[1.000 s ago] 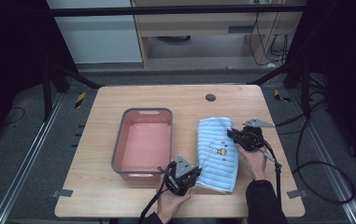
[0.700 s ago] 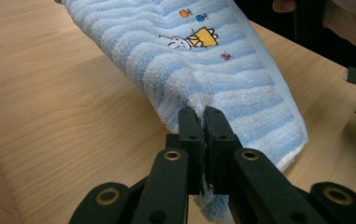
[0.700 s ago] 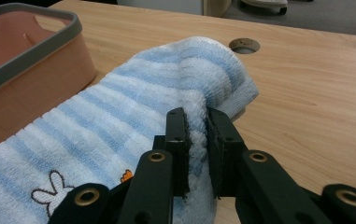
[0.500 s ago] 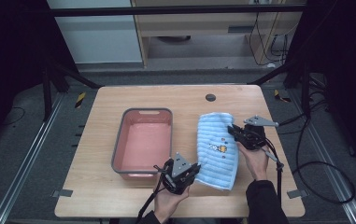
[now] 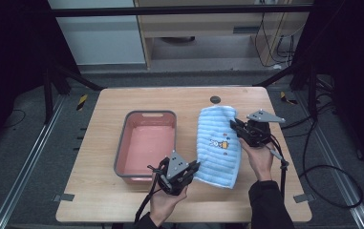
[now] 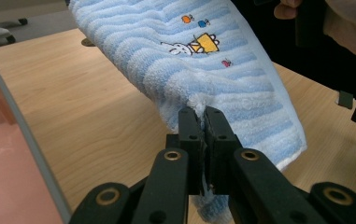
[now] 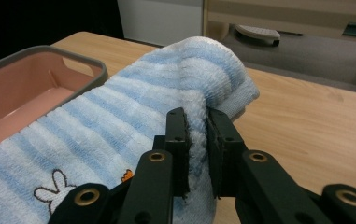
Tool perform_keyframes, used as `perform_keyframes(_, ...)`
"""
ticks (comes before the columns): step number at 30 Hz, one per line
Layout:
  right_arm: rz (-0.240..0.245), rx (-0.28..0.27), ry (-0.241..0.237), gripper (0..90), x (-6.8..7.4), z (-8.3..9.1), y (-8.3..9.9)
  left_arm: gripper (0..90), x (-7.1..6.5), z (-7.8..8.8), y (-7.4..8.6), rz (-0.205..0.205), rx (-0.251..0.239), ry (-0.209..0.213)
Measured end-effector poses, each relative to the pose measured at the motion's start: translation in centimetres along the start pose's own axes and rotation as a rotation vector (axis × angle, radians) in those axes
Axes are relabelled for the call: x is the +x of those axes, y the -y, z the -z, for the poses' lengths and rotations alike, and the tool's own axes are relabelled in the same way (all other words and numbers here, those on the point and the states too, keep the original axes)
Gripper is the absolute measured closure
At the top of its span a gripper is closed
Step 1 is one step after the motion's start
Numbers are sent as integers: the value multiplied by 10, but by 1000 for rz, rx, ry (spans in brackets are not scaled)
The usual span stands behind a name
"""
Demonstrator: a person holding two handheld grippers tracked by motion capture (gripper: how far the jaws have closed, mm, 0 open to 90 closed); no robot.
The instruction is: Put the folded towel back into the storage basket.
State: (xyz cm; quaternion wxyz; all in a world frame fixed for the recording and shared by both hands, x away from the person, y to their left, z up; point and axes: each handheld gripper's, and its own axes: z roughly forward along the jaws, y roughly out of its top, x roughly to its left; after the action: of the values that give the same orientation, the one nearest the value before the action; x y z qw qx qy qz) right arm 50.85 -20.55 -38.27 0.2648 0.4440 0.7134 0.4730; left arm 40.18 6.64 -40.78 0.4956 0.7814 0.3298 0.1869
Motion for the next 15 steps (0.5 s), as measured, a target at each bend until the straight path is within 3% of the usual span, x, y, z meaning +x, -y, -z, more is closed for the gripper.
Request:
perform_keyframes(8,15,-22,-15,799,14,-5,-24,864,11,18,-12,-10,-23,-30)
perform_keyframes(15,51,-36,-22,800,35,-10,-45,864,25,41,-22,-1,-55,-46)
